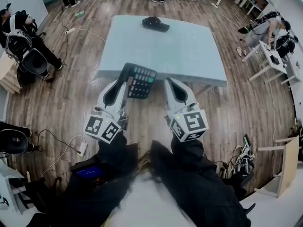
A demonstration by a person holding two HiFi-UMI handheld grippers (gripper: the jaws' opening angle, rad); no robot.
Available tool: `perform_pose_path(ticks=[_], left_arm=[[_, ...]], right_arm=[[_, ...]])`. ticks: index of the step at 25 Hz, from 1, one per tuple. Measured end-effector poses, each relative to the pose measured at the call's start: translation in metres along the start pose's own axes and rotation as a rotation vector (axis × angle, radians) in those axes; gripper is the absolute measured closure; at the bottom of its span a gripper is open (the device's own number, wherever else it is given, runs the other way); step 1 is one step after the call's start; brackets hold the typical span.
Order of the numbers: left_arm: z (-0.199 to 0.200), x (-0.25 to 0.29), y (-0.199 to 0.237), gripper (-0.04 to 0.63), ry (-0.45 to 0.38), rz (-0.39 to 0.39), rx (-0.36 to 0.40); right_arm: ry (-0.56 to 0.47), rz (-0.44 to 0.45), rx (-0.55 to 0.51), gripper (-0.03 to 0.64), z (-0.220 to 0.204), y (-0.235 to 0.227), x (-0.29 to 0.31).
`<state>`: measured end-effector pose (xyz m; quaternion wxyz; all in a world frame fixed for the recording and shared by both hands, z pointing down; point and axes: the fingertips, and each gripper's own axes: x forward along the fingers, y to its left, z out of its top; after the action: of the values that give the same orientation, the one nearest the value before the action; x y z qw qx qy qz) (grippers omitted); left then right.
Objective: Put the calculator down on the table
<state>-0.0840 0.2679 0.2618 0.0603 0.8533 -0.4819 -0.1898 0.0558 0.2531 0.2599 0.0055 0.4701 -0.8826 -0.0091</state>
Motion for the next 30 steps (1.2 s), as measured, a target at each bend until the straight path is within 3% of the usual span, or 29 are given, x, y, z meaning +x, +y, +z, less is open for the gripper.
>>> perform_pose_path(ticks=[12,19,30], left_arm=[[-0.017,-0.022,0.031,0.532,0.049,0.019,-0.042],[-0.018,-0.028,0.054,0.534,0.046,0.036,-0.053],[-0.038,0.009,0.069,0.534,0.074,0.039,-0.053]], right_arm=[[0.062,-0.022,0.046,0.617,-0.032,0.021,0.011],[0.049,-0.002,0.042,0.615,-0.035,0.036,0.021],[0.017,0.005,0.123,0.617,-0.045,-0.007,0.035]])
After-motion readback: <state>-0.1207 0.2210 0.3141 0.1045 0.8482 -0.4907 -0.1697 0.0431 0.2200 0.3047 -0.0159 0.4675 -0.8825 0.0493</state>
